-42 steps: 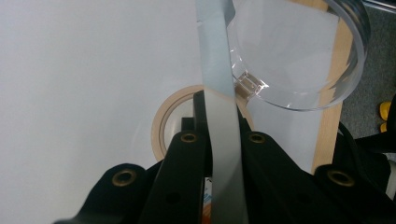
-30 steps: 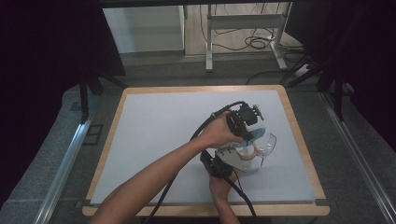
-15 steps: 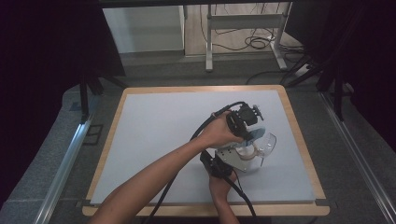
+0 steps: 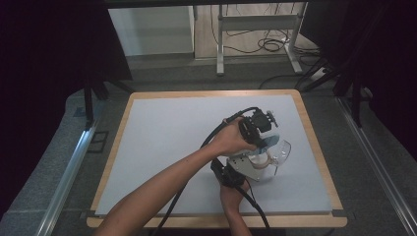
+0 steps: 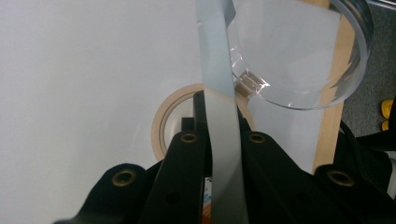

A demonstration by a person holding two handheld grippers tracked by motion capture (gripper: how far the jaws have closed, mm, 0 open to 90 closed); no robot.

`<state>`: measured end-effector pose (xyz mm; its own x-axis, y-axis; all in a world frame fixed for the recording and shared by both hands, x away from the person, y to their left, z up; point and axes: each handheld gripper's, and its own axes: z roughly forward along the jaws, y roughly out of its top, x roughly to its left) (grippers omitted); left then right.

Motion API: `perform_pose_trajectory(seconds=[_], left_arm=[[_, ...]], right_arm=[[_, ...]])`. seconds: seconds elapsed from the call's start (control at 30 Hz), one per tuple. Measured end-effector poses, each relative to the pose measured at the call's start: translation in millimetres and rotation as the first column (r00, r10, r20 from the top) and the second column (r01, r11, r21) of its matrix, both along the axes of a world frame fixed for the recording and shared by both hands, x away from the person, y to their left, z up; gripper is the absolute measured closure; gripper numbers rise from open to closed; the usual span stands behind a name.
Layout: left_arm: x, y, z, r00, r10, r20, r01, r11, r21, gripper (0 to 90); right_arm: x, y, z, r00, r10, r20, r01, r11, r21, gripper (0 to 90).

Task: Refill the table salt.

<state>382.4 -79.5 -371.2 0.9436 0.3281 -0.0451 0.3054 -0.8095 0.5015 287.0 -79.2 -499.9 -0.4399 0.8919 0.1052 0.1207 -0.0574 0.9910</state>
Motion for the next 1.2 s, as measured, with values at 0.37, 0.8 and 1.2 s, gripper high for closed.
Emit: perform_pose_trajectory(seconds=[0.37, 0.8, 1.2], left_arm=[[0.2, -0.5, 3.1, 1.0, -0.003, 0.007, 0.003, 1.0, 0.003, 90.0], [-0.8, -1.2, 6.0, 0.9999, -0.002, 0.012, 0.002, 1.0, 0.005, 90.0], [-0.5, -2.0, 3.6, 0.9999, -0.004, 0.011, 0.004, 0.9999, 0.014, 90.0]], right_arm=[[0.5, 0.1, 2.8, 1.0, -0.002, 0.006, 0.002, 1.0, -0.003, 56.7], [0.1, -0.2, 5.9, 1.0, 0.002, 0.007, -0.002, 1.0, 0.003, 56.8], [0.7, 0.7, 4.4, 1.0, -0.002, 0.007, 0.002, 1.0, 0.011, 56.8]])
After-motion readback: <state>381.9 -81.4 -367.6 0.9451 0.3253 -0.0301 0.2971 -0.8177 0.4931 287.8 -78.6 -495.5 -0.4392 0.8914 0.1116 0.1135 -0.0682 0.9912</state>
